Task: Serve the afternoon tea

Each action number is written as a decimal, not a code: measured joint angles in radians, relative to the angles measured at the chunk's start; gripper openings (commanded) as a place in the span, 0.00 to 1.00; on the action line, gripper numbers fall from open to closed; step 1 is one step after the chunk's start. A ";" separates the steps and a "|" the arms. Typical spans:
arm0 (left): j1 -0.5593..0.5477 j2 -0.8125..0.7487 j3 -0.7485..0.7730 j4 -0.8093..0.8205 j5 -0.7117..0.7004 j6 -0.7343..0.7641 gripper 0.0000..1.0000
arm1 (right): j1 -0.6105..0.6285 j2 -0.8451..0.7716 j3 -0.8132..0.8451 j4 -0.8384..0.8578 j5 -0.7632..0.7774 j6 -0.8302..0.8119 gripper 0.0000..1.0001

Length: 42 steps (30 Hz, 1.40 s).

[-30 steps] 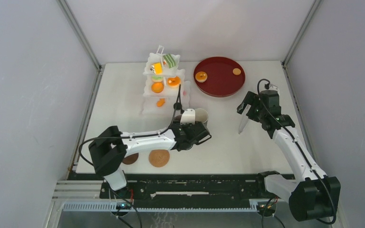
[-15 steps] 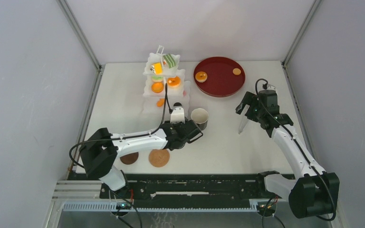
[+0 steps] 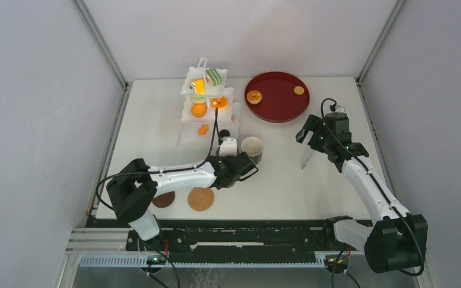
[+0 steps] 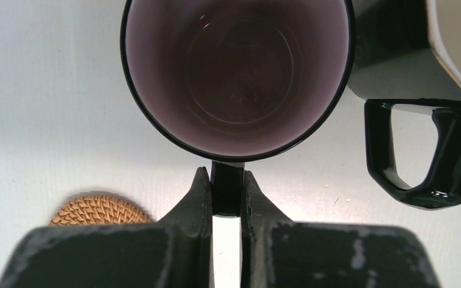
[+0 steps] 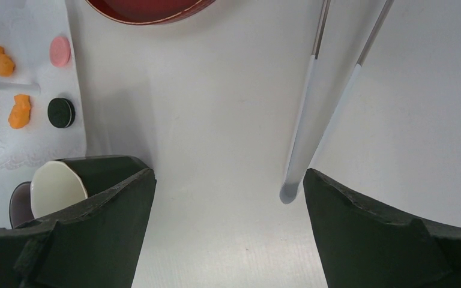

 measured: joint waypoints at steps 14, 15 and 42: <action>0.031 -0.306 -0.077 -0.291 -0.057 -0.129 0.00 | 0.008 0.000 0.000 0.027 -0.039 0.000 1.00; 0.032 -0.341 -0.084 -0.324 -0.069 -0.155 0.00 | 0.014 0.000 0.000 0.029 -0.042 0.000 1.00; 0.073 -0.741 -0.435 -0.724 -0.050 -0.725 0.00 | 0.160 0.045 0.001 0.043 -0.036 0.005 1.00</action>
